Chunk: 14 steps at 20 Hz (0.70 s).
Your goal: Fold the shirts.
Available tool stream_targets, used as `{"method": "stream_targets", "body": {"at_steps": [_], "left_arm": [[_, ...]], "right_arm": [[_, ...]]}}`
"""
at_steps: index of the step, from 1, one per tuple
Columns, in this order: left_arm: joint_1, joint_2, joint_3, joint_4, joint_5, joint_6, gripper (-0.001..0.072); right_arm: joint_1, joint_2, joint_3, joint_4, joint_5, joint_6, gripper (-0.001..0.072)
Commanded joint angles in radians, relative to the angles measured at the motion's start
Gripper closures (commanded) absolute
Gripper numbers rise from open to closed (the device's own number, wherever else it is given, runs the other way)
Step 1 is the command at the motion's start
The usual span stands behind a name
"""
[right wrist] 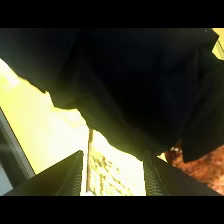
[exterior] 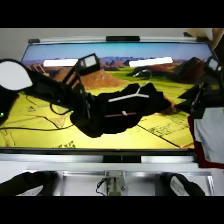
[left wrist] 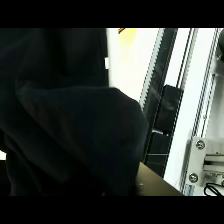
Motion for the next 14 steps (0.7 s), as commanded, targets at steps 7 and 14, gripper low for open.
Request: {"method": "stream_targets", "body": {"at_steps": [7,14], "left_arm": [[-0.018,0.025,-0.013,0.042,-0.005,-0.008,0.0650],[-0.018,0.034,-0.013,0.042,-0.005,-0.019,0.0650]], "right_arm": [[0.161,-0.006,0.000,-0.129,-0.193,-0.129,0.0223],[0.162,-0.113,-0.001,-0.020,-0.109,-0.129,0.0223]]}}
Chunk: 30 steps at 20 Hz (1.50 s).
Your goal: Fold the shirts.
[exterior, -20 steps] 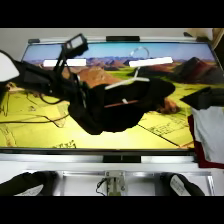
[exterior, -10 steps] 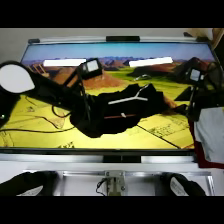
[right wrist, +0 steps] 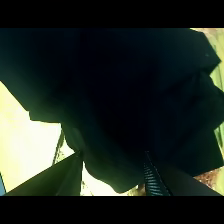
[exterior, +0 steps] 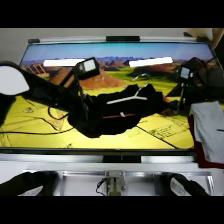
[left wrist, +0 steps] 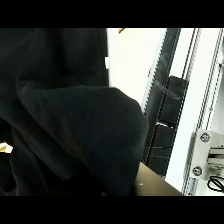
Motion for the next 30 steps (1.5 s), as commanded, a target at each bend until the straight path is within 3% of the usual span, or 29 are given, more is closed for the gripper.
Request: {"method": "stream_targets", "body": {"at_steps": [1,5,9,10,11,14,15,18,20,23,28,30], "left_arm": [[-0.001,0.003,0.000,0.000,0.000,-0.007,0.0650],[-0.001,0.003,0.000,0.000,0.018,-0.021,0.0649],[0.000,0.002,0.000,0.002,0.061,-0.026,0.0650],[0.000,0.002,0.000,0.003,0.060,-0.028,0.0650],[0.000,0.002,0.000,0.013,0.060,-0.032,0.0649],[0.008,0.000,0.000,0.073,0.060,-0.033,0.0641],[0.017,-0.002,0.000,0.089,0.060,-0.032,0.0594],[0.058,0.002,0.001,0.103,0.071,-0.031,0.0226],[0.086,0.005,0.016,0.111,0.104,-0.032,0.0099],[0.119,0.006,0.100,0.173,0.212,-0.031,0.0004],[0.165,0.008,0.231,0.297,0.529,-0.028,0.0004],[0.170,0.003,0.230,0.299,0.593,-0.028,0.0005]], "right_arm": [[0.003,-0.056,-0.001,0.042,0.012,-0.002,0.0223],[0.007,-0.135,-0.001,0.120,0.043,-0.041,0.0223],[0.107,-0.193,-0.001,0.024,0.046,-0.046,0.0223],[0.135,-0.203,-0.001,-0.002,0.046,-0.042,0.0320],[0.157,-0.203,-0.001,-0.017,0.054,-0.021,0.0628],[0.174,-0.184,0.000,-0.032,0.066,-0.009,0.0640],[0.168,-0.170,0.000,-0.028,0.064,0.019,0.0641],[0.136,-0.091,0.000,-0.022,0.008,0.205,0.0645],[0.113,-0.027,0.000,-0.017,-0.046,0.386,0.0646],[0.107,0.059,0.000,-0.019,-0.057,0.534,0.0647],[0.107,0.163,0.003,-0.015,-0.060,0.674,0.0647],[0.107,0.169,0.033,-0.016,-0.046,0.718,0.0648]]}}
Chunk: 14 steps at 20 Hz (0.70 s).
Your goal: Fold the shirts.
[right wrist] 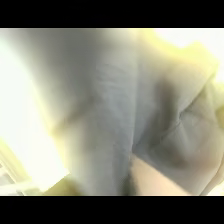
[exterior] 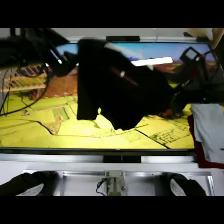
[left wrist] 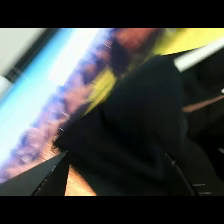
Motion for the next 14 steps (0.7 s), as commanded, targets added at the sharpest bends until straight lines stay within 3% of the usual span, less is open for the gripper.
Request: {"method": "stream_targets", "body": {"at_steps": [1,4,10,14], "left_arm": [[0.014,-0.007,0.030,0.049,0.179,0.003,0.0004],[0.014,-0.018,0.030,0.056,0.202,0.002,0.0005],[0.013,-0.023,0.030,0.055,0.173,-0.098,0.0005],[0.013,-0.026,0.029,0.055,0.075,-0.160,0.0006]], "right_arm": [[-0.001,0.032,0.042,-0.005,0.012,0.097,0.0648],[-0.001,0.032,0.111,-0.030,0.010,0.137,0.0648],[-0.039,-0.011,0.337,-0.248,-0.082,0.446,0.0648],[-0.224,-0.117,0.573,-0.260,-0.081,0.562,0.0648]]}}
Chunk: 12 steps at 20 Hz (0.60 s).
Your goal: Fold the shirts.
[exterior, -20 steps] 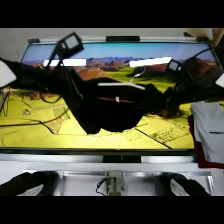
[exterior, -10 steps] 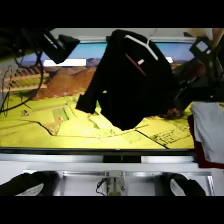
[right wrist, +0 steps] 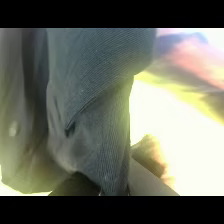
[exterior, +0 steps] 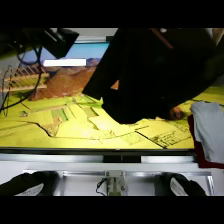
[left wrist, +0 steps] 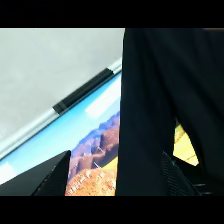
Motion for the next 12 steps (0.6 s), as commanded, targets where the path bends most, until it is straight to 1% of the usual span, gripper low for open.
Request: {"method": "stream_targets", "body": {"at_steps": [1,5,8,12], "left_arm": [[0.001,-0.004,0.001,0.001,-0.087,-0.048,0.0006],[0.001,-0.005,-0.003,0.001,-0.128,-0.049,0.0006],[0.001,-0.007,-0.003,-0.002,-0.127,-0.056,0.0006],[0.000,-0.015,-0.004,-0.002,-0.127,-0.102,0.0006]], "right_arm": [[-0.161,-0.092,0.208,-0.051,-0.014,0.141,0.0648],[-0.385,-0.195,0.401,-0.130,-0.013,0.229,0.0648],[-0.540,-0.207,0.403,-0.160,-0.024,0.250,0.0648],[-0.708,-0.209,0.403,-0.165,-0.101,0.250,0.0648]]}}
